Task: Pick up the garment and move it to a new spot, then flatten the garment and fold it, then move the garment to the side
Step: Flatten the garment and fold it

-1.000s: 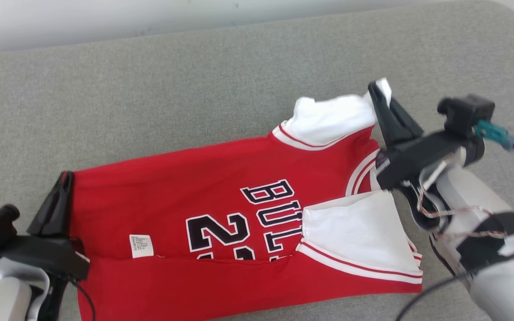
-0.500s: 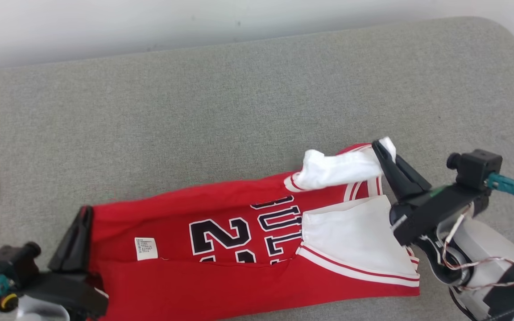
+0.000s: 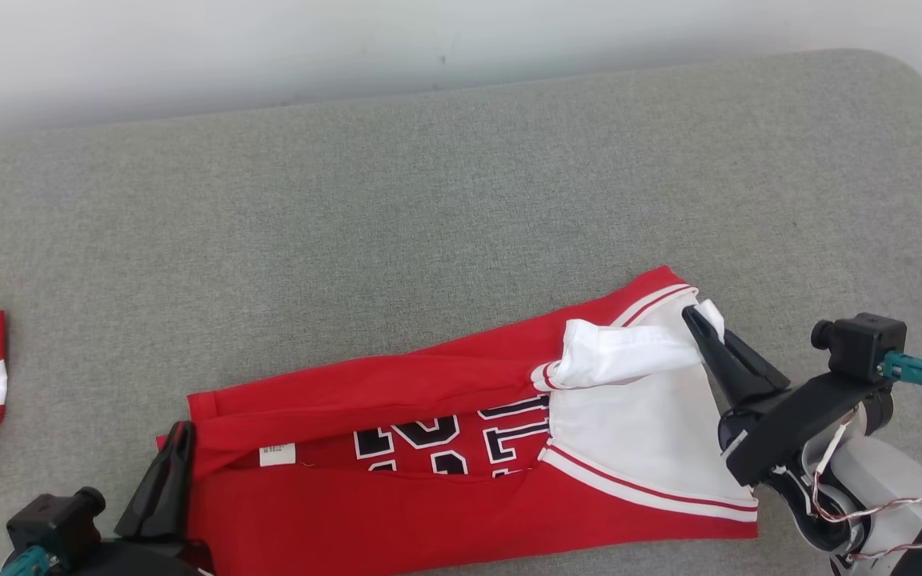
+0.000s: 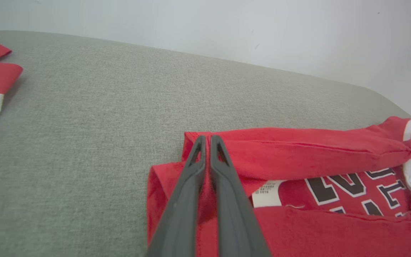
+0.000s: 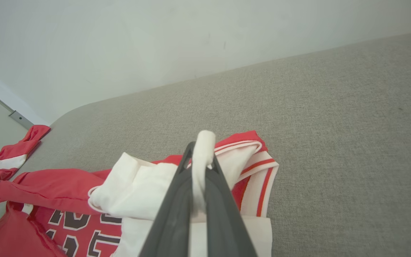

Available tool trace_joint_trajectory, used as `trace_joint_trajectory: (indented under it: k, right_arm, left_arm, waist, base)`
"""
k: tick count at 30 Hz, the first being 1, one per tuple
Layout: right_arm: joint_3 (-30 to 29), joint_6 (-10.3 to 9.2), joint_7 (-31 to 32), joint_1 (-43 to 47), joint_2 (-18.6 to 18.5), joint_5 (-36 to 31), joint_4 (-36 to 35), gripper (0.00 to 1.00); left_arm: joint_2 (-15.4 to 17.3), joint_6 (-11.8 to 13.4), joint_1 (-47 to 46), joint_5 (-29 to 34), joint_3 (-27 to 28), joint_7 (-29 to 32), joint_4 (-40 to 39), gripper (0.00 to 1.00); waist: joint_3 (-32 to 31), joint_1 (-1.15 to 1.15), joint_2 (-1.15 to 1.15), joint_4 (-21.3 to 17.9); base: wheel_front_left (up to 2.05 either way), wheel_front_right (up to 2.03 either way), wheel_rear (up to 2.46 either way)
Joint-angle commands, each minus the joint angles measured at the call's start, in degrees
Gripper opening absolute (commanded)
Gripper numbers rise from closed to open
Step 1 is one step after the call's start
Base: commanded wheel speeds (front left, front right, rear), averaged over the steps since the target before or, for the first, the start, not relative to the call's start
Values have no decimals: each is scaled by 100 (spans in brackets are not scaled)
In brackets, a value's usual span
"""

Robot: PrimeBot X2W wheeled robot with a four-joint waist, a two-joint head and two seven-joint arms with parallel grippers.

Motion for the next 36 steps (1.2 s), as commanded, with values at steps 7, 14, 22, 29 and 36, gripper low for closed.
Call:
trace_joint_trajectory:
  k: [7, 14, 22, 29, 36]
  right_arm:
    - [149, -3, -3, 212, -102, 116, 43, 0]
    - [344, -3, 104, 360, -126, 108, 196, 0]
    - [486, -3, 189, 437, 16, -57, 549, 0]
    - [459, -3, 191, 509, 88, -138, 756, 44]
    - [161, -3, 41, 584, 84, -258, 713, 100]
  left_arm:
    - [-79, 84, 269, 74, 90, -90, -158, 100]
    - [-223, 201, 581, 168, 333, -117, -518, 100]
    - [-509, 177, 795, 431, 796, -124, -754, 100]
    - [-765, 61, 957, 708, 1171, -126, -812, 100]
    - [-1026, -94, 1088, 854, 1492, -125, -823, 100]
  waist:
    - [-176, 0, 0, 84]
    - [-339, 0, 0, 182]
    - [-412, 0, 0, 269]
    - [-456, 0, 0, 264]
    - [-526, 0, 0, 244]
  base:
    - [0, 0, 0]
    - [0, 0, 0]
    - [0, 0, 0]
    - [0, 0, 0]
    - [0, 0, 0]
